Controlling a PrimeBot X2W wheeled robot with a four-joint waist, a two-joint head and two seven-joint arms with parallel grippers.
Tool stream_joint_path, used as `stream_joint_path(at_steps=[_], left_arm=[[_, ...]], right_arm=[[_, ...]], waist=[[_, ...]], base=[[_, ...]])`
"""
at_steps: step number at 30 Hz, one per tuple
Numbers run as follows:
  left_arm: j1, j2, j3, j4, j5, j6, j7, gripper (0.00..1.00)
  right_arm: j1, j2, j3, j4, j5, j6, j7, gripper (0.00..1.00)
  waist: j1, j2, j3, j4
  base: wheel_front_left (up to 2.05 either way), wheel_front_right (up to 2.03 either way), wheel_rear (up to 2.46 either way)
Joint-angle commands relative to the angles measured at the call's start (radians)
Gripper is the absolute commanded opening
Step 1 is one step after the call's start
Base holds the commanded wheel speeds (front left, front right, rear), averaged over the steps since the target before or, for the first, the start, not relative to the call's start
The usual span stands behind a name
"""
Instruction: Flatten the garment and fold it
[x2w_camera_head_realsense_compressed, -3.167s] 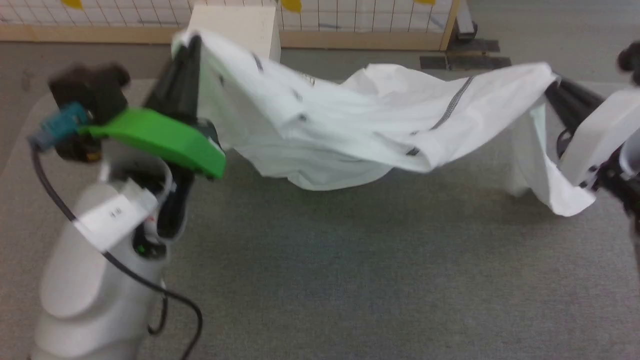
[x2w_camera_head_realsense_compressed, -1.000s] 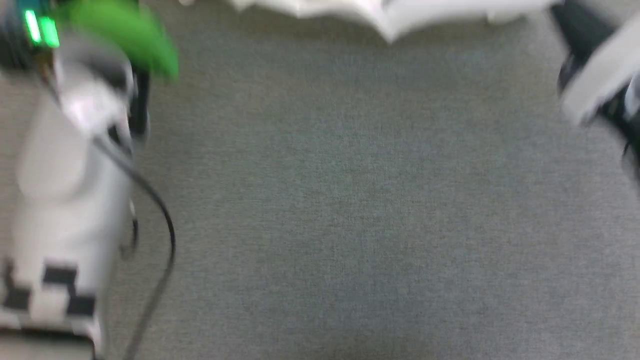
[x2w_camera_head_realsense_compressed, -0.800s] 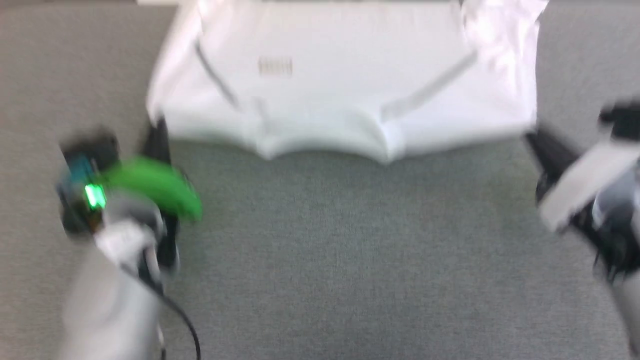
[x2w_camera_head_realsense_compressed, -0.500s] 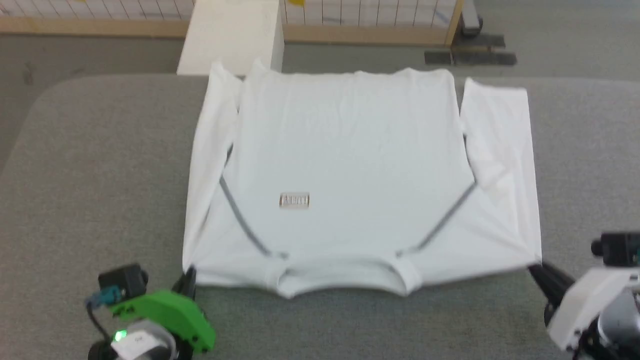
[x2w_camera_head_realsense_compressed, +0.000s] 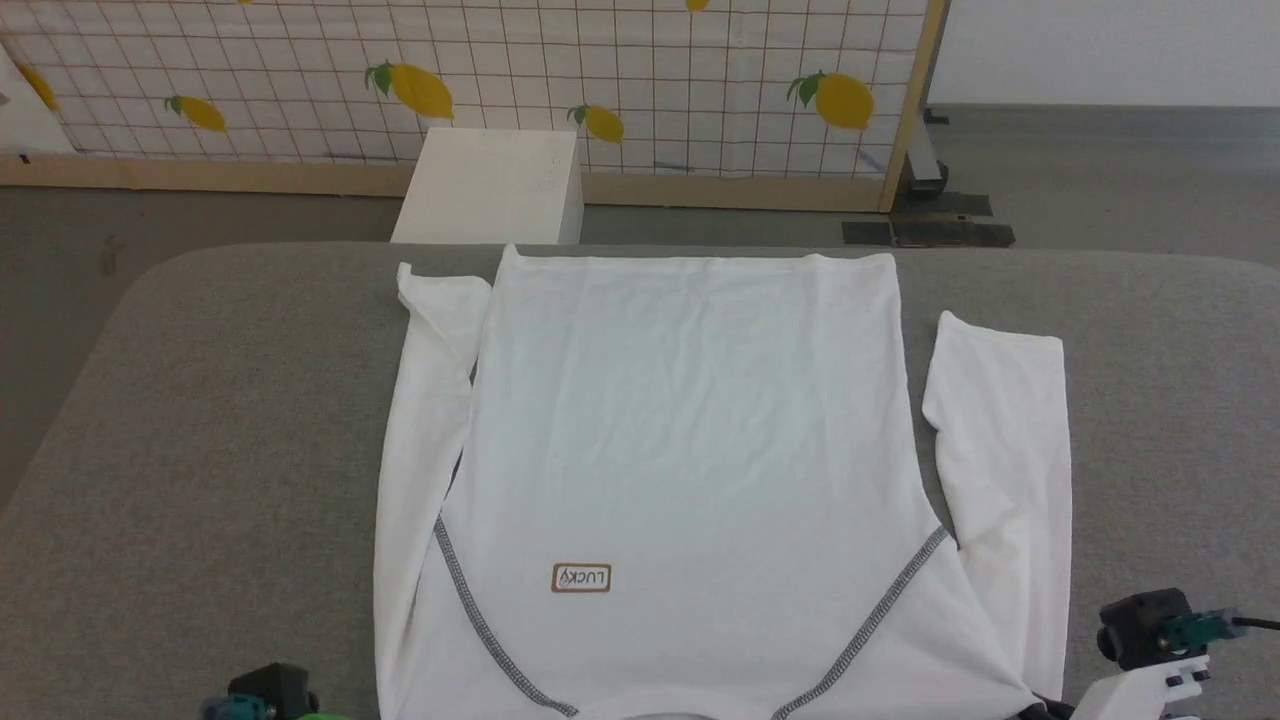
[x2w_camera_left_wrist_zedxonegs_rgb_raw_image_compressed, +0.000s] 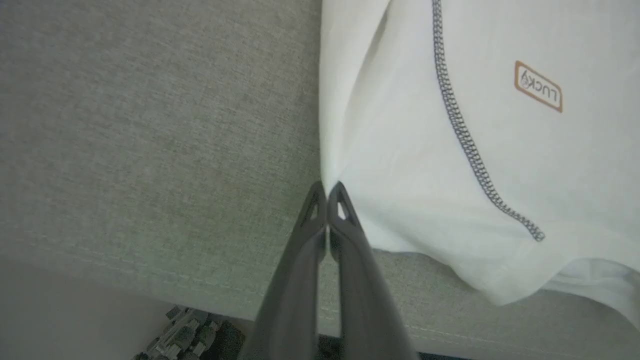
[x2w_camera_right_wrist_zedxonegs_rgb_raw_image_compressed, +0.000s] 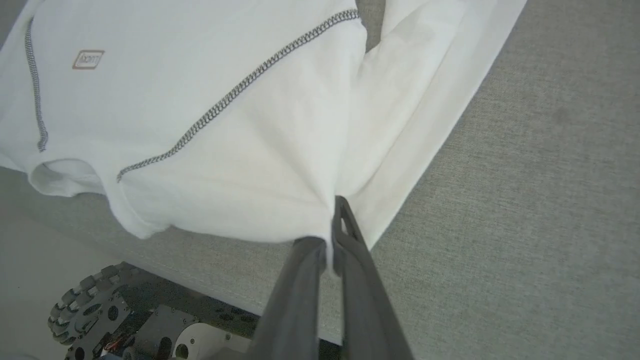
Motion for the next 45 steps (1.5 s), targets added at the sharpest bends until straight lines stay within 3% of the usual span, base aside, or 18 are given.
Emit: stream_joint_path(at_steps=[1,2,6,12,17,19,26,32,37,45], left_arm=[[-0.016,-0.003,-0.005,0.01,-0.003,-0.008,0.001,1.0],[-0.025,-0.008,-0.005,0.016,-0.006,-0.014,-0.001,1.0],[-0.038,0.001,0.007,0.025,-0.01,-0.018,-0.006,1.0],[-0.026,0.056,0.092,-0.056,0.0,0.021,-0.053,1.0],[-0.076,0.098,0.111,-0.193,0.087,-0.052,-0.226,1.0],[-0.106,0.101,0.109,-0.212,0.128,-0.066,-0.289,1.0],[-0.225,0.081,0.098,-0.203,0.306,-0.08,-0.551,1.0],[-0.3,0.053,0.105,-0.217,0.456,-0.061,-0.585,1.0],[-0.341,0.011,0.118,-0.246,0.529,-0.074,-0.586,1.0],[-0.373,-0.029,0.136,-0.254,0.57,-0.114,-0.586,1.0]], right_arm=[[0.002,0.006,0.006,0.007,-0.019,-0.002,0.007,0.16],[0.002,0.013,0.011,0.017,-0.024,-0.002,0.016,1.0],[-0.002,0.02,0.018,0.023,-0.029,-0.002,0.024,1.0],[0.025,0.025,-0.061,-0.063,0.023,-0.002,0.046,1.0],[-0.071,0.031,-0.206,-0.122,0.007,-0.002,-0.006,1.0],[-0.143,0.044,-0.243,-0.08,0.019,-0.002,-0.03,1.0],[-0.478,0.0,-0.283,0.212,-0.088,-0.002,-0.118,1.0],[-0.771,-0.015,-0.295,0.445,-0.156,-0.002,-0.082,1.0],[-0.943,-0.042,-0.275,0.591,-0.221,-0.002,0.037,1.0],[-1.09,-0.073,-0.227,0.678,-0.269,-0.002,0.132,1.0]], waist=[[0.0002,0.0,0.004,-0.001],[0.0002,0.0,0.004,-0.001],[0.0002,0.0,0.006,-0.005],[0.0002,0.0,0.007,-0.013],[0.0002,0.0,0.038,-0.038],[0.0002,0.0,0.056,-0.048],[0.0002,0.0,0.183,-0.066],[0.0002,0.0,0.339,-0.051],[0.0002,0.0,0.447,-0.018],[0.0002,0.0,0.544,0.02]], base=[[0.0,0.0,0.0],[0.0,0.0,0.0],[0.0,0.0,0.0],[0.0,0.0,0.0],[0.0,0.0,0.0],[0.0,0.0,0.0],[0.0,0.0,0.0],[0.0,0.0,0.0],[0.0,0.0,0.0],[0.0,0.0,0.0]])
